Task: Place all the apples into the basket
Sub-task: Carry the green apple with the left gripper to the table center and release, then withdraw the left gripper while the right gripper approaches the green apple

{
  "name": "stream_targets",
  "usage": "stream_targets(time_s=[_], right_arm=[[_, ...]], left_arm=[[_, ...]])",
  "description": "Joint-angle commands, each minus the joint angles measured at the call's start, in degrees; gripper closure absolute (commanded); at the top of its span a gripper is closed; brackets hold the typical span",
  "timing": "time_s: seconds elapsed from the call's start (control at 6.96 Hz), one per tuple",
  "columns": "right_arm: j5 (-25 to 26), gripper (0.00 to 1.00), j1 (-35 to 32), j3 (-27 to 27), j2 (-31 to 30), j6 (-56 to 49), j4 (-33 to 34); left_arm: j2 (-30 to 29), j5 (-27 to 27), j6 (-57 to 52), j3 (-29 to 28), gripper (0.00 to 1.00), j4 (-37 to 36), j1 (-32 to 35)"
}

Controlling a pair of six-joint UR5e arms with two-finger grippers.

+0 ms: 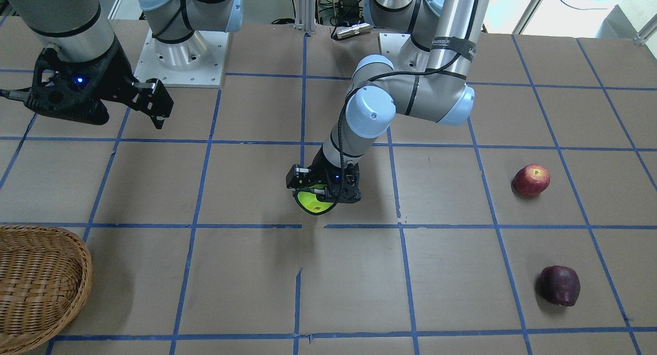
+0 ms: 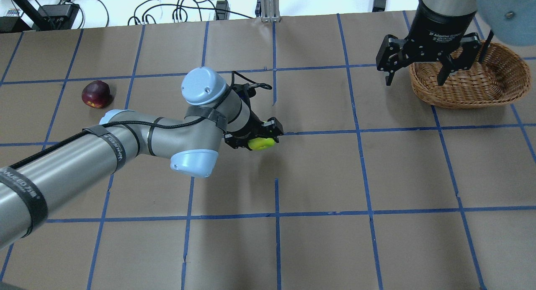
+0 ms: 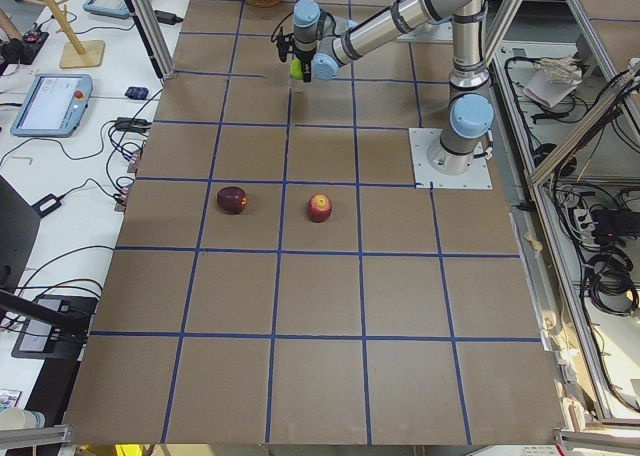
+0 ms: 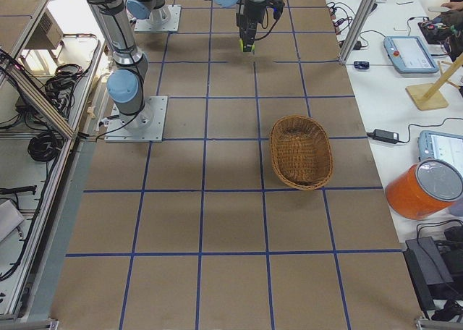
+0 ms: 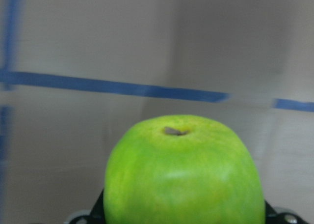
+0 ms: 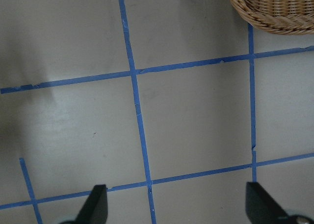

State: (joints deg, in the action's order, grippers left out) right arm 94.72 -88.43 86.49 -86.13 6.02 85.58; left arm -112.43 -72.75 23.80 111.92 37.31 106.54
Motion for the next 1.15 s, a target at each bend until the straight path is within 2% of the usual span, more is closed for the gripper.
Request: stream_targets(time_s=[0.0, 0.29, 0.43, 0.58, 0.72, 0.86, 1.01], right_arm=[[0.11, 0.0, 1.24, 0.0, 3.06, 0.74, 0.55], [0.11, 0.0, 1.24, 0.08, 5.87, 0.84, 4.23], [-0.67, 0.0, 1.15, 0.08, 6.4, 0.84, 4.07], [-1.72, 0.0, 0.63, 0.0, 6.32, 0.75, 4.15], [-6.0, 0.0, 0.01, 0.0, 6.24, 0.75, 4.16], [-11.78, 0.0, -0.34, 0.6, 6.84, 0.75, 5.29], [-12.89, 0.0, -2.34, 2.79, 7.2, 1.27, 6.34]], left_arm=[[-3.4, -0.02, -0.49, -0.12, 0.01, -3.47, 2.01], [-0.79, -3.86, -2.35, -1.08, 0.0, -2.08, 1.66], [2.62, -4.93, -2.35, -2.83, 0.0, 4.03, 0.61], [6.49, -7.2, -2.44, -5.98, 0.0, 13.57, -3.57], [10.44, -7.31, -4.01, -8.53, 0.0, 23.76, -9.79], [13.53, -8.88, -13.6, -9.25, 0.0, 31.61, -17.25], [15.64, -11.51, -24.05, -9.09, 0.0, 38.65, -23.94]])
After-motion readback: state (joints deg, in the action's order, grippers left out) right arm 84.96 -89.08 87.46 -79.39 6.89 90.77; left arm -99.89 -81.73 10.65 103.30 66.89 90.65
